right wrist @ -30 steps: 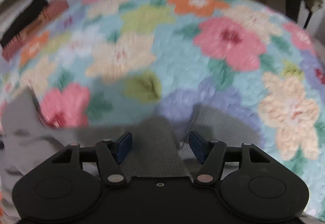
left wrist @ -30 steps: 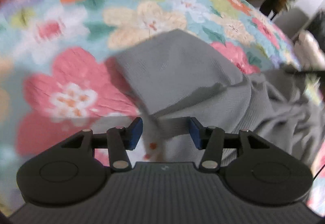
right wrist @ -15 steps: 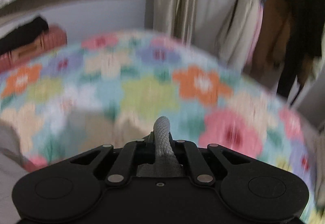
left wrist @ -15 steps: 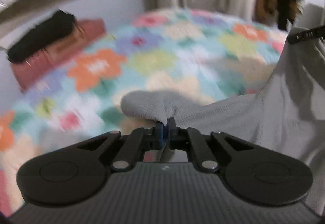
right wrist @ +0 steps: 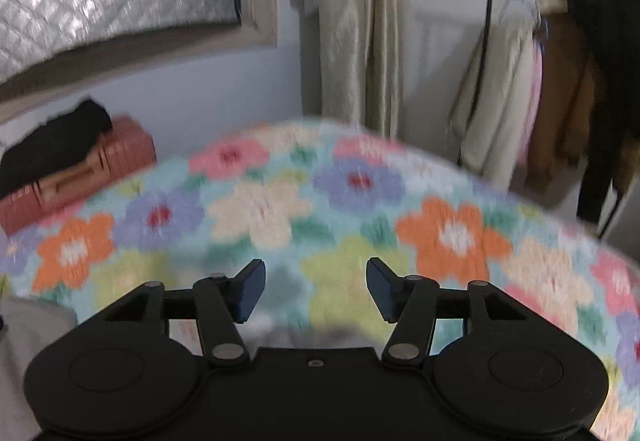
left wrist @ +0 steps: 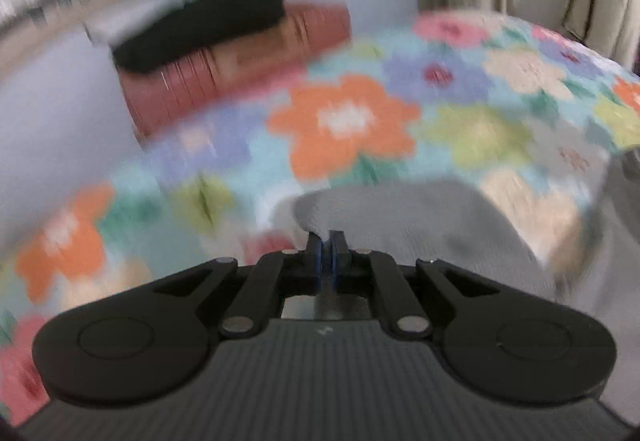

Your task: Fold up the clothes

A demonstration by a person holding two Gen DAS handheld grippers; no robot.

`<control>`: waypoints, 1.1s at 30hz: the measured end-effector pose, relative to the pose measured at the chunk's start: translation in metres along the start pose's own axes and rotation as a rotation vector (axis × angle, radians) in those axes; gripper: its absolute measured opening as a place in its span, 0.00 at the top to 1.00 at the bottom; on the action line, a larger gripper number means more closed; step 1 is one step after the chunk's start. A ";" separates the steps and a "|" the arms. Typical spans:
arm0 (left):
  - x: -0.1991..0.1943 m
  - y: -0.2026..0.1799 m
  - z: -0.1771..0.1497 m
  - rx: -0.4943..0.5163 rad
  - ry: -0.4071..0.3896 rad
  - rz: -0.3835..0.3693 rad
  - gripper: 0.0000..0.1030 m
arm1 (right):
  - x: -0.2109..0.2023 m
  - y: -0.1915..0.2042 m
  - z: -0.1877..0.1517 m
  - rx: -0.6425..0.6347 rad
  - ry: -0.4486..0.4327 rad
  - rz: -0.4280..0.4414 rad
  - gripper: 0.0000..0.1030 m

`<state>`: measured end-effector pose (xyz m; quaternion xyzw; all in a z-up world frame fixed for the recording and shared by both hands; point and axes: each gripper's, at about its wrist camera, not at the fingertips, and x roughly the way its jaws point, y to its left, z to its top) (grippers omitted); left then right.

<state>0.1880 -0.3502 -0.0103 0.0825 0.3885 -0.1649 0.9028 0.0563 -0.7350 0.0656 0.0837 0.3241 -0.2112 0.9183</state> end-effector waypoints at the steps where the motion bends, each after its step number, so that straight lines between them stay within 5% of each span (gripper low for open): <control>1: -0.007 0.003 -0.007 -0.022 0.009 -0.032 0.94 | 0.002 -0.008 -0.009 0.009 0.025 -0.007 0.41; 8: -0.036 -0.003 -0.044 -0.001 0.075 -0.140 0.58 | 0.013 -0.074 -0.060 0.138 0.143 -0.129 0.40; 12: -0.039 -0.009 -0.062 0.018 0.127 -0.125 0.56 | 0.027 -0.095 -0.072 0.187 0.241 -0.087 0.40; 15: -0.034 -0.002 -0.078 -0.045 0.188 -0.185 0.56 | 0.036 -0.094 -0.081 0.204 0.289 -0.039 0.39; 21: -0.035 -0.001 -0.093 -0.076 0.191 -0.225 0.51 | 0.063 -0.069 -0.072 0.123 0.315 -0.074 0.30; 22: -0.036 -0.001 -0.095 -0.076 0.190 -0.232 0.51 | 0.065 -0.063 -0.069 0.089 0.306 -0.080 0.39; 23: -0.037 -0.002 -0.096 -0.069 0.187 -0.232 0.51 | 0.066 -0.054 -0.068 0.051 0.291 -0.087 0.69; 24: -0.038 -0.004 -0.097 -0.056 0.183 -0.228 0.51 | 0.066 -0.045 -0.066 0.012 0.273 -0.094 0.86; 27: -0.041 -0.008 -0.098 -0.017 0.171 -0.214 0.51 | 0.043 -0.019 -0.066 -0.047 0.167 -0.105 0.91; 30: -0.041 -0.007 -0.098 -0.027 0.172 -0.213 0.51 | -0.002 0.014 -0.078 -0.110 0.057 -0.028 0.91; 33: -0.043 -0.009 -0.099 -0.018 0.171 -0.210 0.51 | -0.034 0.038 -0.100 -0.201 0.082 0.083 0.91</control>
